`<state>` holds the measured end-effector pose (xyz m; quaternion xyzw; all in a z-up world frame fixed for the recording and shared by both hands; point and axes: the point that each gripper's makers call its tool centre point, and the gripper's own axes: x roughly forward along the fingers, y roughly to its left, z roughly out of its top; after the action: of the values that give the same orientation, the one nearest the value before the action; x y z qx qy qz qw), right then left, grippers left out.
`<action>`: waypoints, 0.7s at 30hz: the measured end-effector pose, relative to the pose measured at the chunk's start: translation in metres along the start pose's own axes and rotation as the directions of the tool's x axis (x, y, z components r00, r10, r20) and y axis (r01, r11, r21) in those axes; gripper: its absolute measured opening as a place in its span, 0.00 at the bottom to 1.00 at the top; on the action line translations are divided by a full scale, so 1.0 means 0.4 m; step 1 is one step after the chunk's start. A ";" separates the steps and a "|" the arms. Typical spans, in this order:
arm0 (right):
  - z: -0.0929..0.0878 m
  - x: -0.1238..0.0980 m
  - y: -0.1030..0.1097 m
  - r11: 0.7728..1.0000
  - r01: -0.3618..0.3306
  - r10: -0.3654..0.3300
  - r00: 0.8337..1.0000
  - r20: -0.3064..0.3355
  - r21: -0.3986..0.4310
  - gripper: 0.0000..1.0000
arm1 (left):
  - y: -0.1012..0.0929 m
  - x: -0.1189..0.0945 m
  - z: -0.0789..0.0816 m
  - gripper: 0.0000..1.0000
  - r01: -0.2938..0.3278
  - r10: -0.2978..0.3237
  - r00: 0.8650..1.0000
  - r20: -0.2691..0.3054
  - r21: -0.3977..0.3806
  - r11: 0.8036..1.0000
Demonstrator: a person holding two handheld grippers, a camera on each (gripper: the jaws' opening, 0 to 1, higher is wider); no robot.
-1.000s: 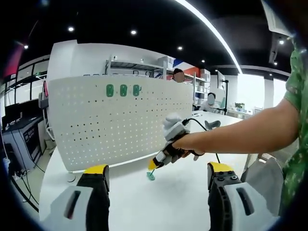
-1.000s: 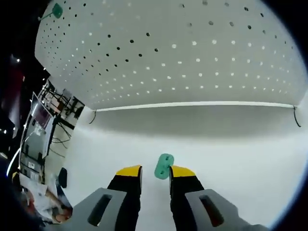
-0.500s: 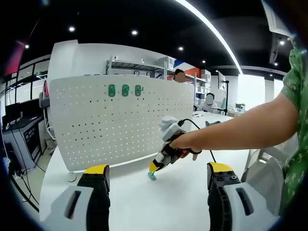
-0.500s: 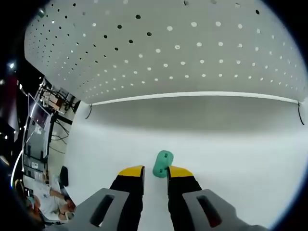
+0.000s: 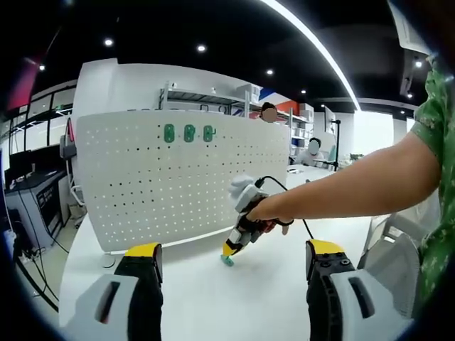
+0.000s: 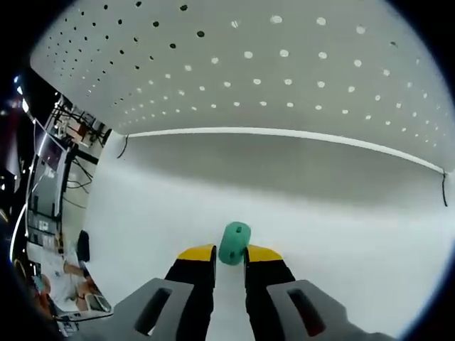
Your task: Insert the hook assembly into the mounting plate slot until the hook locks in place.
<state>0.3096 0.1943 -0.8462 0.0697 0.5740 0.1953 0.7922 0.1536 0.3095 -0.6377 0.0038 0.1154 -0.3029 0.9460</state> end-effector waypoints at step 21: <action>-0.005 0.019 -0.009 0.999 0.011 -0.012 0.999 -0.032 -0.048 0.08 | 0.011 0.005 -0.003 0.85 -0.006 0.006 1.000 -0.002 -0.011 1.000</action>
<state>0.3105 0.1938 -0.8545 0.0442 0.5821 0.2057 0.7854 0.1576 0.3119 -0.6395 -0.0007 0.1178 -0.2994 0.9468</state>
